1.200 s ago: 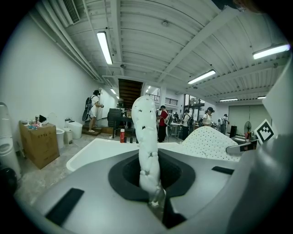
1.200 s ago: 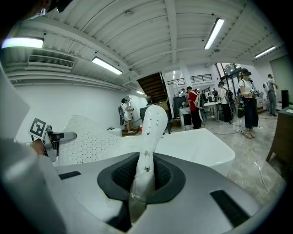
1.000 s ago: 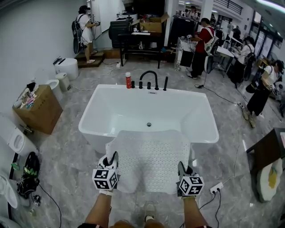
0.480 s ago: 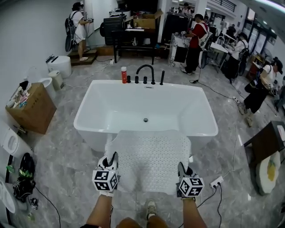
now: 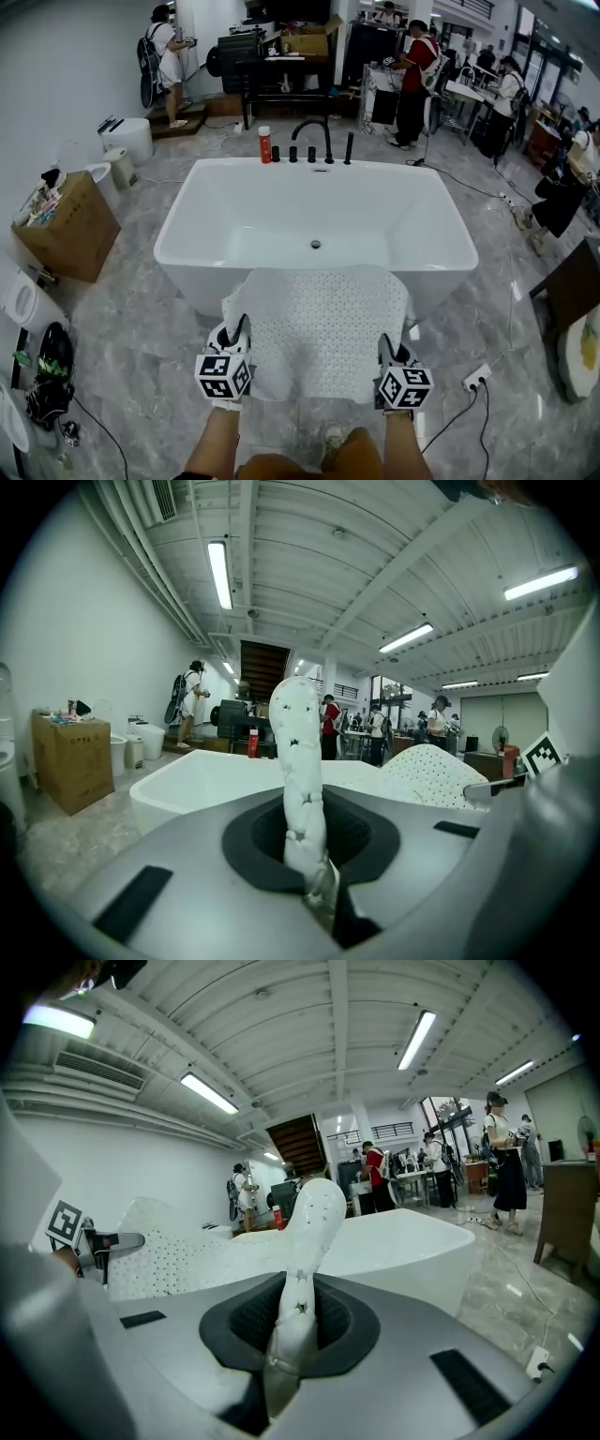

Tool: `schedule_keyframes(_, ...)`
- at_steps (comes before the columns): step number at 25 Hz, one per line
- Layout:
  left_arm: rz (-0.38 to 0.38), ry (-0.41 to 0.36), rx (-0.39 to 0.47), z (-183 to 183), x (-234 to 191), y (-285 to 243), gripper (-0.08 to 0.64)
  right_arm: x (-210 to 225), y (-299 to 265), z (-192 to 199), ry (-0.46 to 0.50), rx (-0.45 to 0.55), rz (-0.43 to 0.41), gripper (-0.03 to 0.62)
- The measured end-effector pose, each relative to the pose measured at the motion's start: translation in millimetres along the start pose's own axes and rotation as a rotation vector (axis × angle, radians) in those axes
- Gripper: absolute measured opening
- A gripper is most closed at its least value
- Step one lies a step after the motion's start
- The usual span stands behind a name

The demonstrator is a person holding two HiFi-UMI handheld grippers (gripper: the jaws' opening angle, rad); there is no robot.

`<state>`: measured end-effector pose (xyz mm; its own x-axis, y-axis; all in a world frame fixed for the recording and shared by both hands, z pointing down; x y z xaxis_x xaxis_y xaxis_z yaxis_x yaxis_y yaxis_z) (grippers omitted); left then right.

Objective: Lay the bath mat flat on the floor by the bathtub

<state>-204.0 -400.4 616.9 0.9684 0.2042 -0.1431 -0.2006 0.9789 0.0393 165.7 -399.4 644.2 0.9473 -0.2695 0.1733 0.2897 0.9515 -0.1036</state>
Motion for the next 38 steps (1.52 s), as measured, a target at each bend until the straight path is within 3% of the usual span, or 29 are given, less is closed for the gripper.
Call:
schedule_keyframes(22,0.046,-0.026,0.1,232,-27,-20,0.035,51,-44,205,0.136,0.069,-0.103,0.049)
schedule_keyframes(30,0.058,-0.006,0.114,281,-38,-11,0.035,64,-40,252,0.135,0.086,-0.097,0.049)
schedule_keyframes(38,0.06,-0.012,0.085,306,-50,-9,0.034,63,-48,283,0.117,0.068,-0.086,0.049)
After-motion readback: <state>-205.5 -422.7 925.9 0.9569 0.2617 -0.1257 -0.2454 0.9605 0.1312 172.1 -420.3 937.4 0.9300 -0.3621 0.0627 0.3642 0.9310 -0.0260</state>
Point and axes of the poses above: the fingertips, and each gripper's own axes: y backward along the fingers, x to its right, z out of its underside, the point moved 5 cm from there along y, backward along the fingers, and after that the axes turned 14 degrees about x, right-handed, at the moved point
